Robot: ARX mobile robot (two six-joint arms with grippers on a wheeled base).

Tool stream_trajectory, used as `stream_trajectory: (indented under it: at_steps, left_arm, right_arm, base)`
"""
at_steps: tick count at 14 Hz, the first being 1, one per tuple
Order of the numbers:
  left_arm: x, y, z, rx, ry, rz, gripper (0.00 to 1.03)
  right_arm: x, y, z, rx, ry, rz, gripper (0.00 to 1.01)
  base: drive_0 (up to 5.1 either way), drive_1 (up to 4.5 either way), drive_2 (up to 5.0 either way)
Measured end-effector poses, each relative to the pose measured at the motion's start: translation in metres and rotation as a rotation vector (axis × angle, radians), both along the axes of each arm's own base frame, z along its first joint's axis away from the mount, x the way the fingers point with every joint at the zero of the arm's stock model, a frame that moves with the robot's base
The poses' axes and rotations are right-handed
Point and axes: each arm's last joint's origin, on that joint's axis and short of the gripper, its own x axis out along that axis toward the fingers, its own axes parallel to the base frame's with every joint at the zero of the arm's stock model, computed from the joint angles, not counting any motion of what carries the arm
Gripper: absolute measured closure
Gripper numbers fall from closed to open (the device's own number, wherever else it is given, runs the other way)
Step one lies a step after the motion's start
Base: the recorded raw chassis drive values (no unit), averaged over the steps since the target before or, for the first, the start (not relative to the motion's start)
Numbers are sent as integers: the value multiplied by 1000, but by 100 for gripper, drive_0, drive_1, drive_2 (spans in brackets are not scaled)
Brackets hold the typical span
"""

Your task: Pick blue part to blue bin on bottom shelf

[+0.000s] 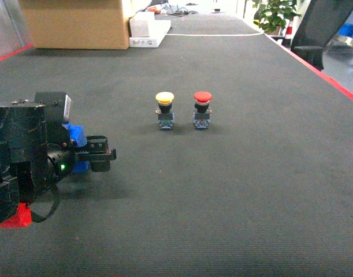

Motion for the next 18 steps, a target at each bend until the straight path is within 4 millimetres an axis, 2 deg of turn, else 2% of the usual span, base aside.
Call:
stream_trajectory:
  at_steps: [2, 3, 8, 10, 12, 13, 14, 15, 18]
  left_arm:
    - [4, 1, 4, -11, -29, 6, 49]
    - [4, 1, 4, -17, -28, 12, 57]
    - [2, 4, 9, -30, -45, 18, 58]
    - [-5, 5, 12, -26, -75, 19, 58]
    - [-34, 7, 19, -8, -130, 7, 58]
    - [-55, 6, 33, -5, -184, 4, 58]
    - [-90, 7, 48, 12, -191, 1, 58]
    - [-113, 7, 58, 16, -164, -10, 58]
    - [-179, 12, 106, -11, -190, 4, 59]
  right_arm:
    - [0, 0, 0, 0, 0, 0, 3]
    - [0, 0, 0, 0, 0, 0, 3]
    - [0, 0, 0, 0, 0, 0, 3]
    - [0, 0, 0, 0, 0, 0, 3]
    - [0, 0, 0, 0, 0, 0, 3]
    - [0, 0, 0, 0, 0, 0, 3]
    - [0, 0, 0, 0, 0, 0, 3]
    - [0, 0, 0, 0, 0, 0, 3]
    - [0, 0, 0, 0, 0, 0, 3]
  base:
    - [0, 0, 0]
    - [0, 0, 0]
    - [0, 0, 0]
    - [0, 0, 0]
    - [0, 0, 0]
    - [0, 0, 0]
    - [0, 0, 0]
    - [0, 0, 0]
    - [0, 0, 0]
